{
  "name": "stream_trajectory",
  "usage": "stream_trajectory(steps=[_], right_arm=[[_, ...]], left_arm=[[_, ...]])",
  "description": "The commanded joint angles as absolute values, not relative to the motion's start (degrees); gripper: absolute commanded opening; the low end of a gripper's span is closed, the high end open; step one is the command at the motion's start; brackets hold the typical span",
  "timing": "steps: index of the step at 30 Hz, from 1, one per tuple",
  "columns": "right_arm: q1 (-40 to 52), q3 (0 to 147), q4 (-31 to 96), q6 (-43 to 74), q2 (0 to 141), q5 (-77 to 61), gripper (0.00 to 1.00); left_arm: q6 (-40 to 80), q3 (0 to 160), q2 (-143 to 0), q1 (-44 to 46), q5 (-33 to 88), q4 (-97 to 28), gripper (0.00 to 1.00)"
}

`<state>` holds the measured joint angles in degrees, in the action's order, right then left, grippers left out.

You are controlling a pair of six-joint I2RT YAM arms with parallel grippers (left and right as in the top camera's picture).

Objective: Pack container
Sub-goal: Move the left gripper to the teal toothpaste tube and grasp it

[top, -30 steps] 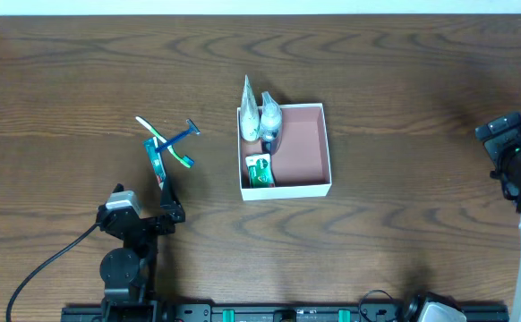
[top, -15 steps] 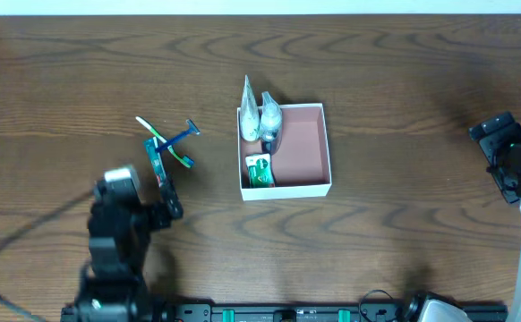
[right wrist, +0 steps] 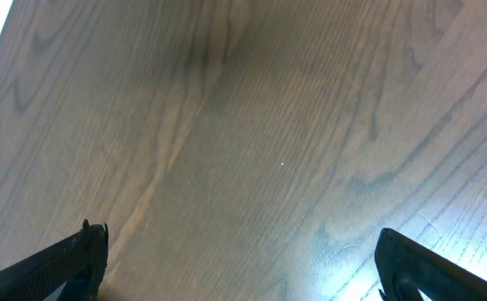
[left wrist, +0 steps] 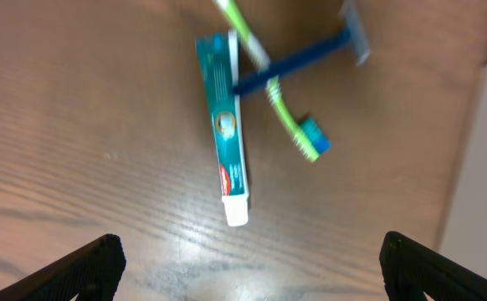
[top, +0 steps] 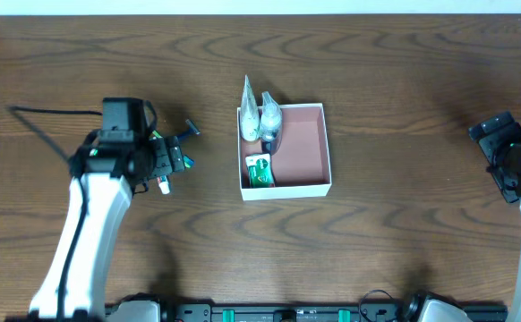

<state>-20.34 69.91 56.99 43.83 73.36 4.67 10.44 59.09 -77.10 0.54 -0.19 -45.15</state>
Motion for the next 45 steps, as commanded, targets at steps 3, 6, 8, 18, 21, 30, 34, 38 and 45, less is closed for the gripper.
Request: stream_trajectory(steps=[3,6,8,18,21,30,34,38,45], right_arm=[[-20.78,70.39,57.06,43.0,73.45,4.89,0.99],[-20.78,70.39,57.04,43.0,73.45,4.91,0.99],[-20.78,70.39,57.04,42.98,73.45,4.91,0.99],[-20.78,70.39,57.06,42.98,73.45,4.89,0.99],[-20.78,70.39,57.04,43.0,73.45,4.91,0.99],[-20.78,70.39,57.06,42.98,73.45,4.91,0.99],[-20.78,70.39,57.04,43.0,73.45,4.89,0.99],[-20.78,70.39,57.04,42.98,73.45,4.89,0.99],[-20.78,70.39,57.06,43.0,73.45,4.91,0.99]], left_arm=[[10.13,59.86,-85.45,-0.6,-0.64,-44.58,0.98],[10.13,59.86,-88.47,-1.65,-0.6,-43.51,0.98],[10.09,59.86,-90.17,-2.26,-0.6,-43.09,0.98],[10.11,59.86,-95.68,-2.87,-0.4,-38.44,0.85],[10.09,59.86,-96.99,-2.87,-0.4,-37.78,0.75],[10.04,59.86,-102.43,-2.87,-0.43,-35.51,0.65],[9.85,59.86,-104.03,-2.87,-0.43,-34.74,0.63],[9.85,59.86,-104.12,-2.87,-0.43,-34.0,0.49],[9.89,59.86,-104.12,-2.87,-0.47,-33.21,0.21]])
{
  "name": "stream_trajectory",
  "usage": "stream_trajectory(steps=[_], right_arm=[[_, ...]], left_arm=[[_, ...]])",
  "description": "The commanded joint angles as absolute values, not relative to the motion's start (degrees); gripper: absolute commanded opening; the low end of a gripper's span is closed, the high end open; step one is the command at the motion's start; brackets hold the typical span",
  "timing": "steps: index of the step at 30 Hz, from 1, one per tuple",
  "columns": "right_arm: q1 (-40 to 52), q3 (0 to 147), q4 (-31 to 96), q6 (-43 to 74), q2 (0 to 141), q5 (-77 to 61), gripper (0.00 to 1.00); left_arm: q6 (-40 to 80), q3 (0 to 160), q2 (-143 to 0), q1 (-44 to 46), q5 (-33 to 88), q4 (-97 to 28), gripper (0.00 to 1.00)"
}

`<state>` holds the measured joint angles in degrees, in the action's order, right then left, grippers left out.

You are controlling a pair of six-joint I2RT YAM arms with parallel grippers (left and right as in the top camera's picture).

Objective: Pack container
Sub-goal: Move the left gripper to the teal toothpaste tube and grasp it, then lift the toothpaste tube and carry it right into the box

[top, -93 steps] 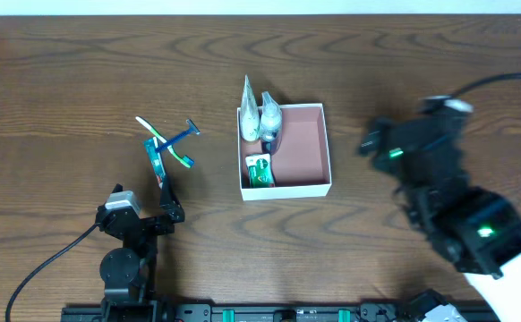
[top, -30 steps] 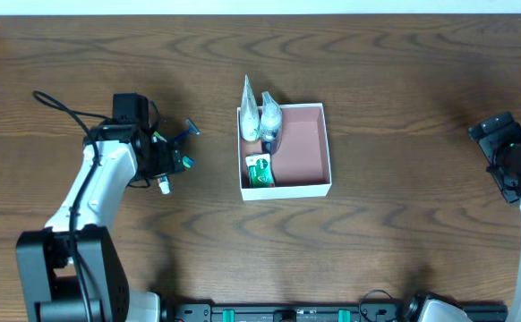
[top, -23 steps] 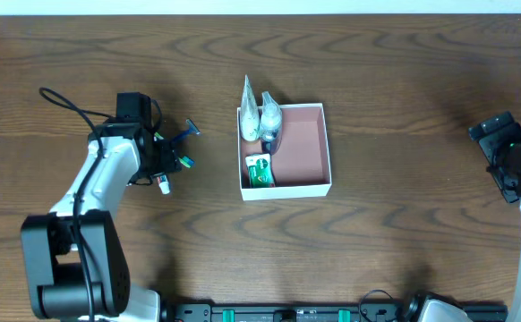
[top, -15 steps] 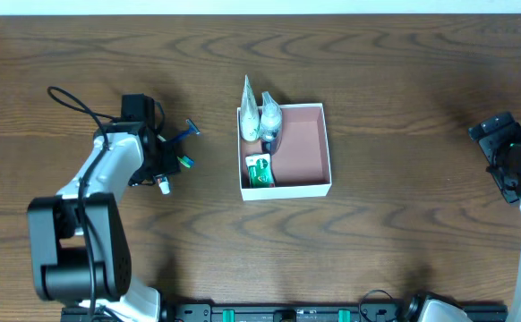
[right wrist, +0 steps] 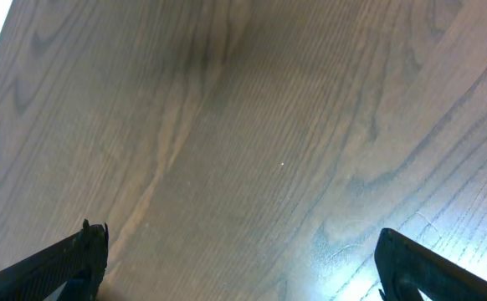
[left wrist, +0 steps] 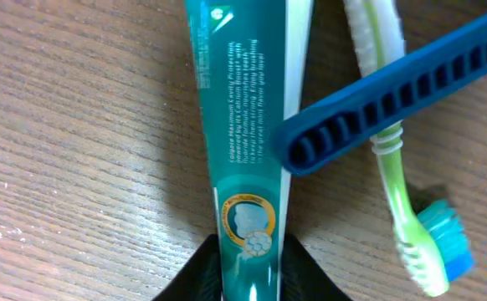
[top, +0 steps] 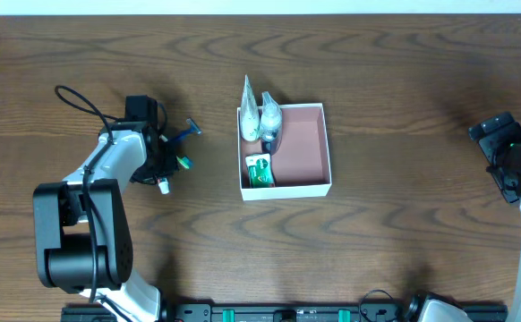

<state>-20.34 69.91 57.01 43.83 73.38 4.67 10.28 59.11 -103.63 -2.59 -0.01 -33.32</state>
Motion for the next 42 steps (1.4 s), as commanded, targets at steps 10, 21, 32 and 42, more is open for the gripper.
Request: stream_trajectory(steps=[10,21,32,42], right_arm=[[-20.78,70.39,57.06,43.0,73.45,4.91,0.99],[-20.78,70.39,57.04,43.0,73.45,4.91,0.99],[-20.78,70.39,57.06,43.0,73.45,4.91,0.99],[-20.78,70.39,57.04,43.0,73.45,4.89,0.99]], left_arm=[[9.93,60.86,-102.13,-2.87,-0.43,-36.56,0.09],[9.87,69.19,-85.71,-0.97,3.55,-48.42,0.08],[9.61,71.13,-65.41,20.58,4.05,-46.09,0.08],[12.71,71.07,-68.4,39.24,0.86,-34.22,0.08]])
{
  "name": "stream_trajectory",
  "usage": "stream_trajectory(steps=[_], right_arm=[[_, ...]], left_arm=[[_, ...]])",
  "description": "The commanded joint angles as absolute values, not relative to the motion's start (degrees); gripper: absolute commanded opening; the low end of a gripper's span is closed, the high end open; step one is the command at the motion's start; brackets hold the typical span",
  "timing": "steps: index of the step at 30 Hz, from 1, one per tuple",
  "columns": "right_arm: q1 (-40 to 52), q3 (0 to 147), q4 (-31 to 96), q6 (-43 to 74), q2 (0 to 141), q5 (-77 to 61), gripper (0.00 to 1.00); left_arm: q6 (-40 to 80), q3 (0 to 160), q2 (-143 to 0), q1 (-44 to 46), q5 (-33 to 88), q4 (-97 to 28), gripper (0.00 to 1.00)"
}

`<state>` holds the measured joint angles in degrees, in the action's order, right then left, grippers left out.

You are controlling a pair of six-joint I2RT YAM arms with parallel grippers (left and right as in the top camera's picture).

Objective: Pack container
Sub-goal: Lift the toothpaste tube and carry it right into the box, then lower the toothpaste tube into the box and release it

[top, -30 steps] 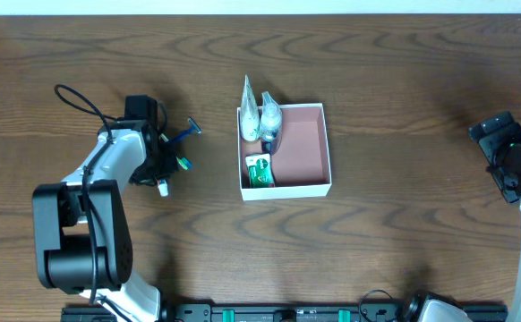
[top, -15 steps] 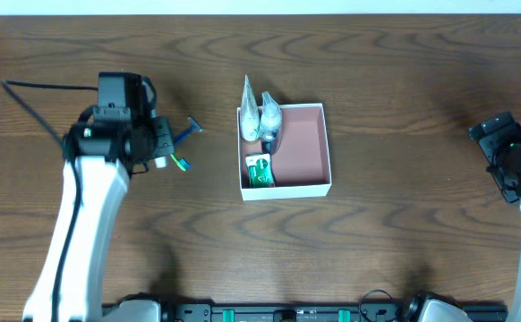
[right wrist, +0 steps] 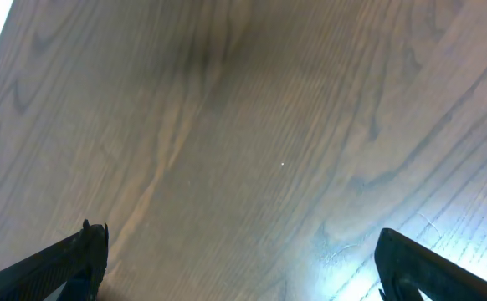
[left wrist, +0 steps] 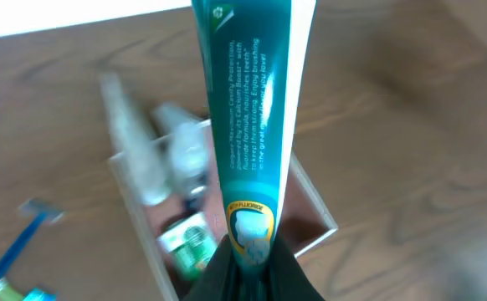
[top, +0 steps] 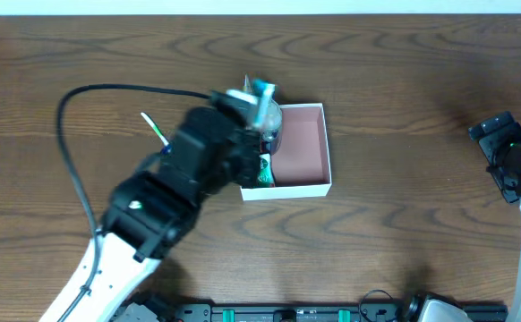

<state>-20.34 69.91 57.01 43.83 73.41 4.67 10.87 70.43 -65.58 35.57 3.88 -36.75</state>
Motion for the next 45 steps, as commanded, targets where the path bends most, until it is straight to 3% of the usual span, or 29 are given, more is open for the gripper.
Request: stream_trajectory(steps=[1,10,23,45], right_arm=[[-20.78,70.39,57.06,42.98,73.45,4.89,0.99],[-20.78,70.39,57.06,42.98,73.45,4.89,0.99],[-20.78,70.39,57.04,42.98,73.45,4.91,0.99],[-20.75,70.39,57.06,43.0,73.47,4.91,0.99]], left_arm=[[14.06,71.07,-69.95,40.47,-0.99,-33.1,0.08],[26.46,71.07,-85.86,43.59,-4.97,-24.64,0.08],[31.88,71.07,-99.04,45.74,-5.26,-17.41,0.08],[33.58,71.05,-105.27,45.74,-5.23,-16.78,0.08]])
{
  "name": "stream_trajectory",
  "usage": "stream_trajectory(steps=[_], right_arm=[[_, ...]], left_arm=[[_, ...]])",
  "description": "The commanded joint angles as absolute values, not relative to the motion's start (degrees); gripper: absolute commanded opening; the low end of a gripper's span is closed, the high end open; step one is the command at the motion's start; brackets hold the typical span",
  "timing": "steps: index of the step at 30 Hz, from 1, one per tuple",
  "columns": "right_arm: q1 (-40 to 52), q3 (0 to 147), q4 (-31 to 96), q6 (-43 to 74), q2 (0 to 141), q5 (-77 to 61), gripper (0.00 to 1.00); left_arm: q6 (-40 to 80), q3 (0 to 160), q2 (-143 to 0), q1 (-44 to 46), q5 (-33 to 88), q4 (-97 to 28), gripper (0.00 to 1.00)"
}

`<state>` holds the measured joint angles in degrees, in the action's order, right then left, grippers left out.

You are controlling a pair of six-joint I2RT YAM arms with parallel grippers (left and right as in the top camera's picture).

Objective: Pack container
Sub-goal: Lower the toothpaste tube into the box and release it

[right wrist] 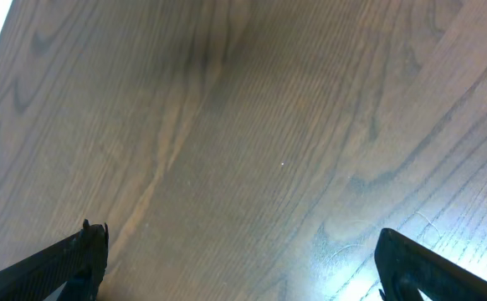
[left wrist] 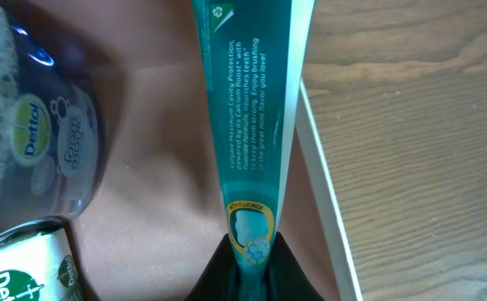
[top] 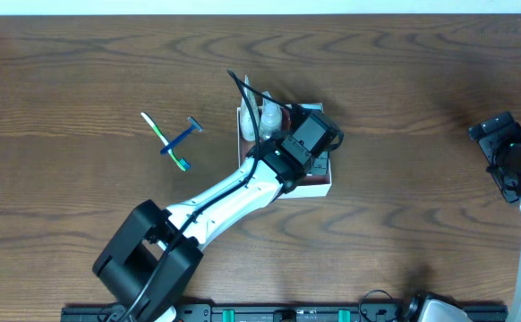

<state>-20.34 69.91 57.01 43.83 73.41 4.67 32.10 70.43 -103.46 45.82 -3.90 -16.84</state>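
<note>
My left gripper (left wrist: 250,272) is shut on a teal toothpaste tube (left wrist: 252,109), held low inside the white box with a pink floor (left wrist: 168,201), along its right wall. In the overhead view the left arm (top: 301,143) reaches over that box (top: 327,183) and hides most of it. A clear Dettol bottle (left wrist: 34,142) and a green-and-white Dettol pack (left wrist: 26,267) lie in the box's left part. A green toothbrush (top: 164,140) and a blue razor (top: 182,139) lie crossed on the table to the left. My right gripper (right wrist: 239,259) hangs open over bare wood at the far right.
Two clear bottles (top: 262,112) stick up at the box's back left corner. A black cable (top: 243,89) from the left arm arches over that corner. The right arm (top: 516,161) stays by the table's right edge.
My left gripper, still shut on the toothpaste, was above the box and is now down inside it by the right wall. The right arm has not moved.
First my left gripper was open above the toothpaste, toothbrush and razor lying left of the box. Then it was down on the tube. Then it held the tube high over the box, and now holds it inside the box; brush and razor remain on the table.
</note>
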Motion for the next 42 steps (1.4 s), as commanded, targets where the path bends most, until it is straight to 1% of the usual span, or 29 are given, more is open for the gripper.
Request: stream_trajectory(steps=[1,5,6,7,33,34,35,36,42], right_arm=[[-20.75,70.39,57.08,42.98,73.47,4.91,0.99],[-20.75,70.39,57.06,43.0,73.47,4.89,0.99],[-20.75,70.39,57.08,42.98,73.47,4.89,0.99],[-20.75,70.39,57.06,43.0,73.47,4.89,0.99],[-20.75,70.39,57.06,43.0,73.47,4.89,0.99],[-20.75,70.39,57.06,42.98,73.47,4.91,0.99],[-20.75,70.39,57.06,43.0,73.47,4.91,0.99],[-20.75,70.39,57.06,42.98,73.47,4.89,0.99],[-20.75,70.39,57.06,42.98,73.47,4.89,0.99]], left_arm=[[33.89,71.05,-105.62,45.74,-5.21,-16.78,0.08],[34.85,71.05,-107.2,45.74,-5.21,-16.73,0.08],[34.85,71.05,-107.5,45.74,-5.19,-16.73,0.06],[34.85,71.05,-107.68,45.74,-5.21,-16.71,0.08],[35.73,71.05,-109.32,45.74,-5.17,-14.81,0.09],[35.73,71.05,-109.32,45.74,-5.17,-14.79,0.1],[35.75,71.05,-109.32,45.74,-5.17,-14.76,0.15],[35.73,71.05,-109.32,45.74,-5.17,-14.66,0.17],[35.92,71.05,-109.32,45.74,-5.17,-14.22,0.17]])
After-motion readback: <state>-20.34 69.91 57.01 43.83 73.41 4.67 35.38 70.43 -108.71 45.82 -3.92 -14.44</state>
